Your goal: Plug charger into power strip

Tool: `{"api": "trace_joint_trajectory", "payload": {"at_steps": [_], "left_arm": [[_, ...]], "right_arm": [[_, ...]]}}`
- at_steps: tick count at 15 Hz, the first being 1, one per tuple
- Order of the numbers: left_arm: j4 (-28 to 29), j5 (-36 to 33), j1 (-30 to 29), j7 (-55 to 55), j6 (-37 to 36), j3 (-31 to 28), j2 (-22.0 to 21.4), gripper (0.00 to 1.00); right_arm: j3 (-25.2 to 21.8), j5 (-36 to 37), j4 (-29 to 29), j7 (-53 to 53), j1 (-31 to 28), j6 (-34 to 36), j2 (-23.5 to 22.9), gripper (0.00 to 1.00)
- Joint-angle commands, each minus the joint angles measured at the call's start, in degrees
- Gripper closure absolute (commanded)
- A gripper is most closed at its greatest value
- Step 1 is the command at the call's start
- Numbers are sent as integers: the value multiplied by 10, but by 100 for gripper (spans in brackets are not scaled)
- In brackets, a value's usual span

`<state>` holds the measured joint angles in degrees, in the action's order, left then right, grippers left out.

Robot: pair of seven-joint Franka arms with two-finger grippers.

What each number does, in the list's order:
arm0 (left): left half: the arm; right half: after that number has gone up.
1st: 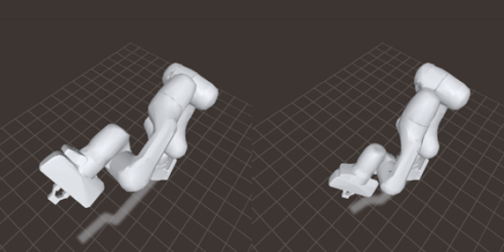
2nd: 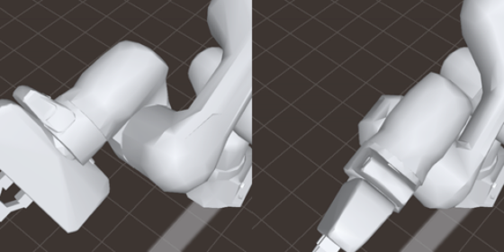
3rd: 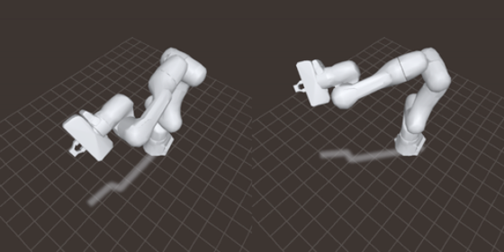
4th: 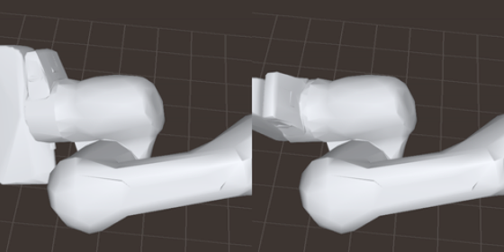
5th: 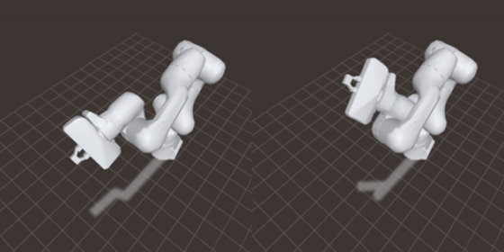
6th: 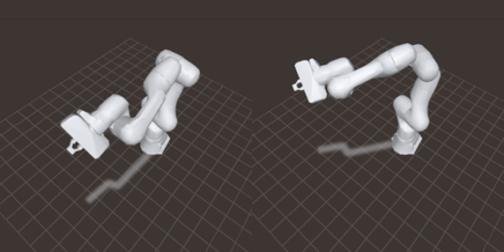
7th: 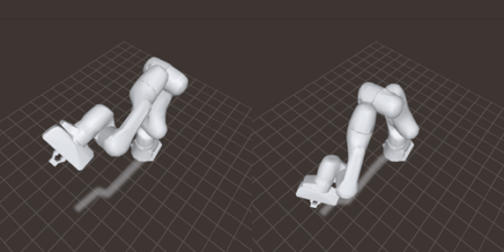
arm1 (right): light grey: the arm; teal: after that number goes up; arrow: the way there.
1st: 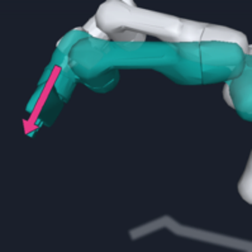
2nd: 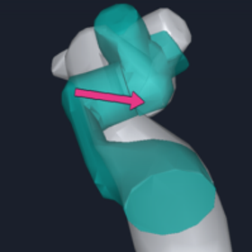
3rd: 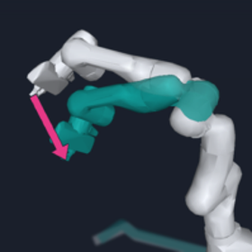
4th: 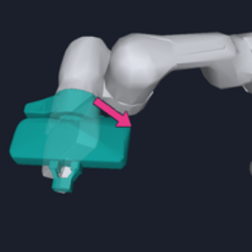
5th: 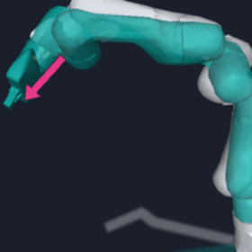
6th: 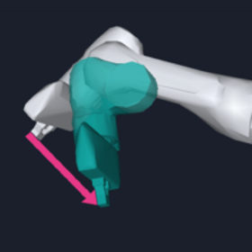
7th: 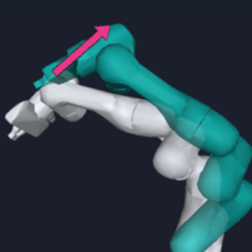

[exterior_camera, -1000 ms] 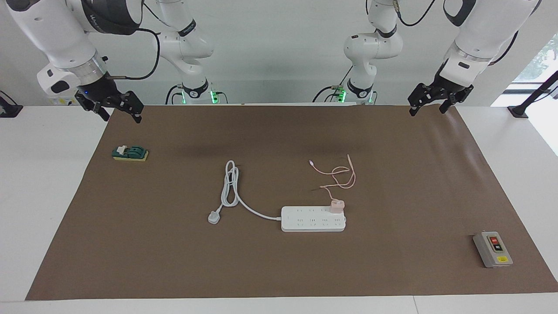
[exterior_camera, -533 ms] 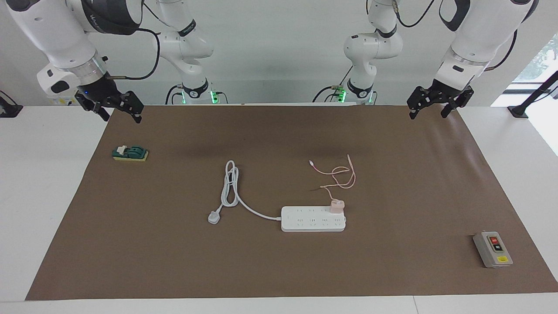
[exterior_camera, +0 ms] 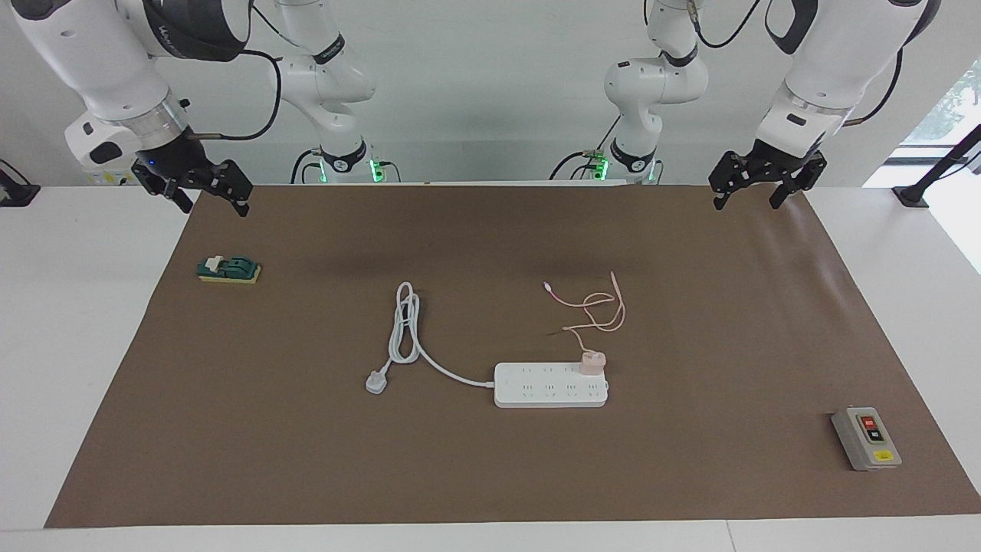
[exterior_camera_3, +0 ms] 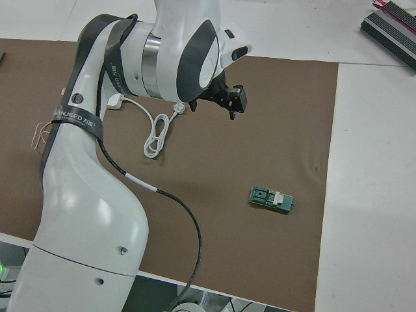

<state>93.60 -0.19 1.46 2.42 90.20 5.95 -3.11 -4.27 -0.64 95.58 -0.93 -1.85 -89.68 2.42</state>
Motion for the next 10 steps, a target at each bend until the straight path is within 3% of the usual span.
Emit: {"api": "trace_joint_trajectory", "payload": {"at_steps": [1,10], "left_arm": [[13,15,14,1,-1,-5,-11,0],[11,30,14,18,-21,-7,-12,0]], "right_arm": [[3,6,-3,10,-3,12,3,0],[3,6,-3,10,-3,12,3,0]]}}
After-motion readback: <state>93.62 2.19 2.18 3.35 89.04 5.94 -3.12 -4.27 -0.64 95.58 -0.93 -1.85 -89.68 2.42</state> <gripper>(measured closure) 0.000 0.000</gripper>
